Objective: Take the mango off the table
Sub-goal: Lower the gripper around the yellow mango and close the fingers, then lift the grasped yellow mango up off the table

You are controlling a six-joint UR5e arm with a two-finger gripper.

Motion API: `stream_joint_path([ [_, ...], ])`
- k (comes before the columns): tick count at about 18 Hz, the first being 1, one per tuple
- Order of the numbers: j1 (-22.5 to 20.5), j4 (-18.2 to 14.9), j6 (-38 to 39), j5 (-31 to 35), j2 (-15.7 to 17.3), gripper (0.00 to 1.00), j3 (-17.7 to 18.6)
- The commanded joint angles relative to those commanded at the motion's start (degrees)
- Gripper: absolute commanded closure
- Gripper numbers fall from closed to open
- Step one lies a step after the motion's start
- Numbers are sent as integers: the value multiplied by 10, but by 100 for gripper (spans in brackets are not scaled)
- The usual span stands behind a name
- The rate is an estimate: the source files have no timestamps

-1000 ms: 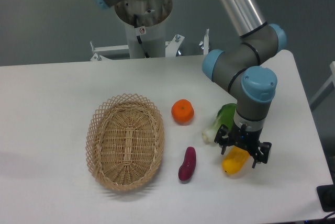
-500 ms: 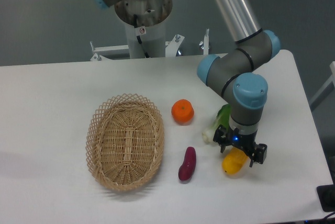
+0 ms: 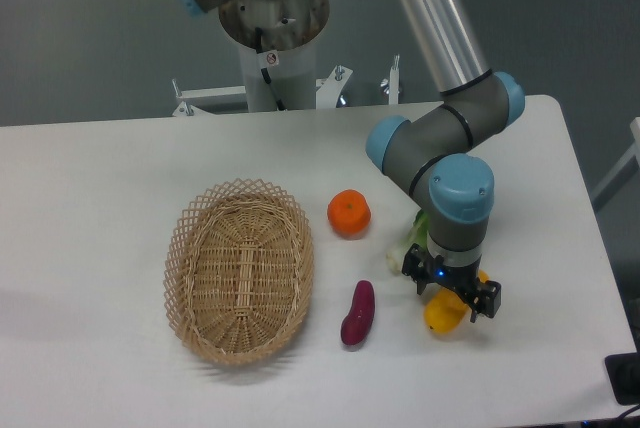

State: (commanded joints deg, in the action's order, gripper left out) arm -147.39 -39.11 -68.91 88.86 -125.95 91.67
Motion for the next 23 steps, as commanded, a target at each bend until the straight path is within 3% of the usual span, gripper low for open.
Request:
stream_joint_path([
  [4, 0, 0, -5, 0, 0, 29, 0],
  [9, 0, 1, -6, 0, 2, 42, 0],
  [17, -5, 3, -1, -6, 11, 50, -9],
  [23, -7, 2, 18, -53, 63, 50, -18],
])
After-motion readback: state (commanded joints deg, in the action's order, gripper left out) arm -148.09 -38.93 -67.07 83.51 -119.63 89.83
